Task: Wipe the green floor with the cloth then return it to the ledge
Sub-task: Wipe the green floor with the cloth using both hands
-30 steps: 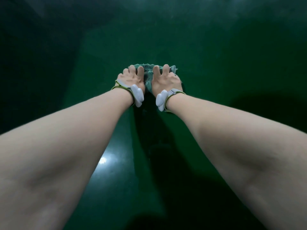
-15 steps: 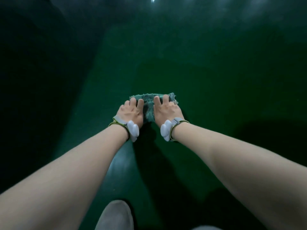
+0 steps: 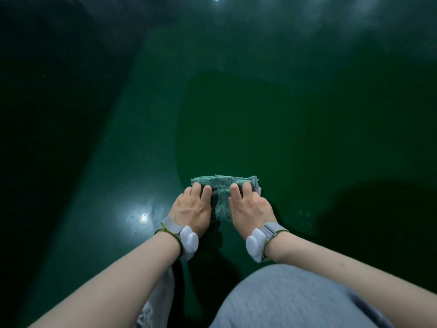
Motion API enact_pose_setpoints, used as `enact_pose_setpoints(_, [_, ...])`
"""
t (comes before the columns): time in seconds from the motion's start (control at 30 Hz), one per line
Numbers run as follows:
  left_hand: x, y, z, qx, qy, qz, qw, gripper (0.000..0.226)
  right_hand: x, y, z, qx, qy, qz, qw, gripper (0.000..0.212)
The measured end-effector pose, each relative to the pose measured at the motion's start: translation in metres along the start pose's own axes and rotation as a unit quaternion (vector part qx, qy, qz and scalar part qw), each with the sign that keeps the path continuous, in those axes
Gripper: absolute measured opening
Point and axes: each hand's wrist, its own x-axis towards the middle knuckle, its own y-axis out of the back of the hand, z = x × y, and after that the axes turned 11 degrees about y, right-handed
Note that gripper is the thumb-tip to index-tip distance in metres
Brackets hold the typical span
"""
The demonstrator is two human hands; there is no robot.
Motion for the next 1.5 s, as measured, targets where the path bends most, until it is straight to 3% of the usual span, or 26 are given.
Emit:
enact_pose_setpoints(0.33, [0.050,0.009,0.008,0.014,-0.075,0.000,0.997,0.022,0.015,0.002,0.025,-0.020,-0.040,0.023,0.999,0.031])
enact_pose_setpoints(0.5, [0.119,0.025,0.054,0.040,-0.036,-0.065,0.996,0.030,0.045,0.015,0.079,0.002,-0.091,0.034,0.995,0.030])
enact_pose_setpoints(0.63, [0.176,0.049,0.107,0.049,-0.001,-0.164,0.985,0.062,0.061,0.026,0.142,0.010,-0.130,0.033,0.991,0.031])
enact_pose_setpoints(0.73, [0.193,0.053,0.133,0.061,-0.027,-0.165,0.984,0.072,0.065,0.028,0.167,0.000,-0.157,0.034,0.987,0.032])
enact_pose_setpoints(0.9, [0.182,0.046,0.119,0.043,-0.052,-0.130,0.989,0.062,0.068,0.026,0.159,0.045,-0.166,0.025,0.985,0.024])
enact_pose_setpoints(1.07, [0.148,0.034,0.101,0.013,-0.072,-0.103,0.992,0.035,0.049,0.025,0.137,0.049,-0.148,0.011,0.988,0.025])
enact_pose_setpoints(1.5, [0.046,0.013,0.087,0.004,-0.122,-0.075,0.990,0.030,-0.049,0.010,0.075,0.012,-0.123,0.019,0.992,0.034])
